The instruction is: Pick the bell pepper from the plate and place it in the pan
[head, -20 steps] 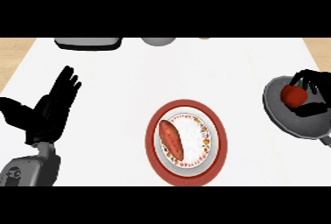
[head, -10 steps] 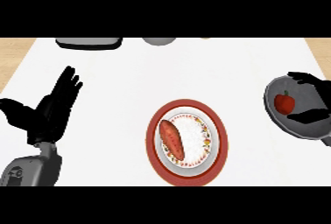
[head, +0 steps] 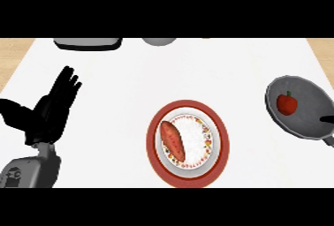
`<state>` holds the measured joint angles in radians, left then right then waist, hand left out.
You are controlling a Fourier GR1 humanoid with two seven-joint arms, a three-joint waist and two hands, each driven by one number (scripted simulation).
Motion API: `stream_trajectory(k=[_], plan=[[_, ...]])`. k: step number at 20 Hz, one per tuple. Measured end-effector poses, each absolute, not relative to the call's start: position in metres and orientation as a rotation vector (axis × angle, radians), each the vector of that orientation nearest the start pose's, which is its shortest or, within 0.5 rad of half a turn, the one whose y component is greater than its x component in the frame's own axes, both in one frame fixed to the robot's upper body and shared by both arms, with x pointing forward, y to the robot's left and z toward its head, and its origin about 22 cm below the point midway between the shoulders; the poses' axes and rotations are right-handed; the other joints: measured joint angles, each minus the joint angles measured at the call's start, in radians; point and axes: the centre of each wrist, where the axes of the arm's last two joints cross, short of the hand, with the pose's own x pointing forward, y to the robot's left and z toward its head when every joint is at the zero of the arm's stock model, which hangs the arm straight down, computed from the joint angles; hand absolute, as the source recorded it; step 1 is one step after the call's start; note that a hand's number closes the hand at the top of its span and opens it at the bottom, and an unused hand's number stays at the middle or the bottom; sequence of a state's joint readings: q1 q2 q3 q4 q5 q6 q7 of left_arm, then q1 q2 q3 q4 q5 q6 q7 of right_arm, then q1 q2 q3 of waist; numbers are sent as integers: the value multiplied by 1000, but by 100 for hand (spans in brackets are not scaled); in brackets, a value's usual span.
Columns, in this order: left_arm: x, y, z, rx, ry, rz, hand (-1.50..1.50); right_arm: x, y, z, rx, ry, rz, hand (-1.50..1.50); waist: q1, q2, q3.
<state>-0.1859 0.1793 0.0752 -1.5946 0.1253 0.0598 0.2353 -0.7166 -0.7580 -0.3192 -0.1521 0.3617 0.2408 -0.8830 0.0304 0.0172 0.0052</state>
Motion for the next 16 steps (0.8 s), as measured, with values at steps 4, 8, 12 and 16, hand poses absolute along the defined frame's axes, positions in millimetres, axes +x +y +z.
stream_trajectory(k=[4,8,12,16], plan=[[283,271,62,77,-1543,29,0,293,-536,66,-432,-1670,370,-150,-4,1,1],[283,268,62,78,-1541,33,0,272,-557,75,-402,-1644,310,-150,-11,0,3],[281,271,61,82,-1537,37,0,257,-571,82,-402,-1628,302,-150,-15,-1,5],[280,270,59,82,-1535,41,0,246,-579,86,-414,-1627,295,-150,-16,-2,5]])
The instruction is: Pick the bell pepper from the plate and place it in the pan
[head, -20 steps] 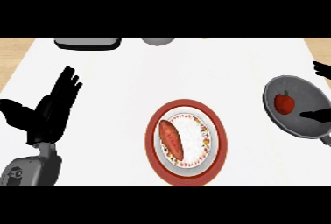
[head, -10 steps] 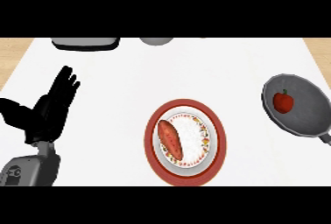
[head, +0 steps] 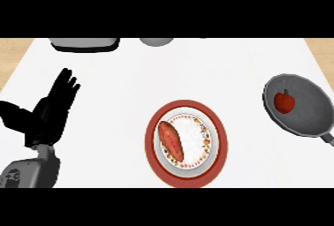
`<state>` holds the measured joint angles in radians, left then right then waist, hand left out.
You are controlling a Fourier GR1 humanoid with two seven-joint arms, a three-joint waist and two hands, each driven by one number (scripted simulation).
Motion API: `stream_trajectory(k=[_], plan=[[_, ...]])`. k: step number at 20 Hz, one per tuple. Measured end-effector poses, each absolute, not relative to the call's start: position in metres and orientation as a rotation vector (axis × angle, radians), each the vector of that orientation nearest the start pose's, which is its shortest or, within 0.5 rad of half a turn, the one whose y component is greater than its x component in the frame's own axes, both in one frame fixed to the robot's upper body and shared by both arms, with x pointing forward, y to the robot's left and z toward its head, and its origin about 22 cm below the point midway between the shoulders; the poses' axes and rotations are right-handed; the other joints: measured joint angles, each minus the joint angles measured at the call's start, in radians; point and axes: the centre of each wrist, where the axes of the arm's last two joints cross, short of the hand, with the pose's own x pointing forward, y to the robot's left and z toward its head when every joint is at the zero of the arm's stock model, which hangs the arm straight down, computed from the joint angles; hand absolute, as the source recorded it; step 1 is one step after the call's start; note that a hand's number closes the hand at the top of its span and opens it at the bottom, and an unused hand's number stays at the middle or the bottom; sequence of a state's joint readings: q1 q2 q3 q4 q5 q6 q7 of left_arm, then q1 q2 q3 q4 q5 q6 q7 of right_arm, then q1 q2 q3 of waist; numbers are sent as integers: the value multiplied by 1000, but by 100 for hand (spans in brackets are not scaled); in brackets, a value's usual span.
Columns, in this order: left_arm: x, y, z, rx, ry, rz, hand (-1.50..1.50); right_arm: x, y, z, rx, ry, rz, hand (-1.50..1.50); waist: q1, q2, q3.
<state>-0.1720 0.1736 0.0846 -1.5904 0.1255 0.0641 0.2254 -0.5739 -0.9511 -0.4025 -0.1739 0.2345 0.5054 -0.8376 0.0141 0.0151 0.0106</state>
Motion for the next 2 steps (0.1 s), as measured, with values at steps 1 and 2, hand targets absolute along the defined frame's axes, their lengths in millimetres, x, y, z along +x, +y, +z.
stream_trajectory(k=[1,2], plan=[[278,272,59,82,-1534,41,0,243,-582,89,-419,-1626,291,-150,1,-1,0],[278,270,58,81,-1533,42,0,240,-583,88,-423,-1626,294,-150,-1,-1,0]])
